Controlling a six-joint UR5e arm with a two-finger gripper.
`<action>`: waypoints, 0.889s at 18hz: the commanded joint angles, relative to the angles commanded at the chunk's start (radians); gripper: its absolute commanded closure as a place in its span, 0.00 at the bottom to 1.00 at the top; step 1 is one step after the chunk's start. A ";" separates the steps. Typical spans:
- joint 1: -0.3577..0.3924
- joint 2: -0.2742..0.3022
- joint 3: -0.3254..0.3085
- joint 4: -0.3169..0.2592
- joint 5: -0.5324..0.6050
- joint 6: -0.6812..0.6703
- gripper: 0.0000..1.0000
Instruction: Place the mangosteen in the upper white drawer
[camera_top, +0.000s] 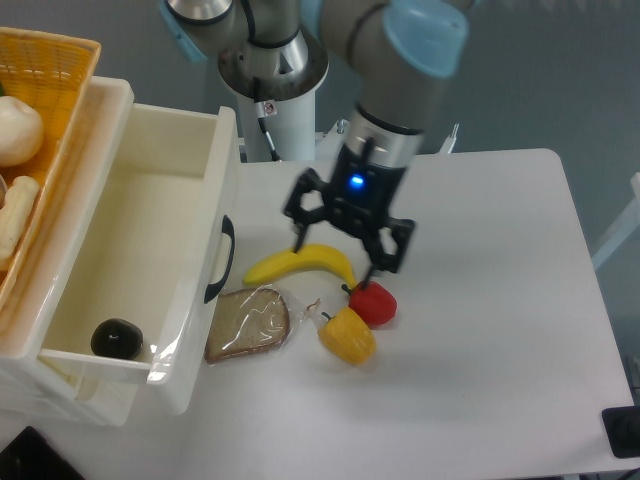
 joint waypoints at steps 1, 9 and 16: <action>0.005 -0.014 0.000 0.000 0.002 0.000 0.00; 0.009 -0.124 0.018 0.011 0.221 0.021 0.00; 0.022 -0.193 0.026 0.054 0.484 0.288 0.00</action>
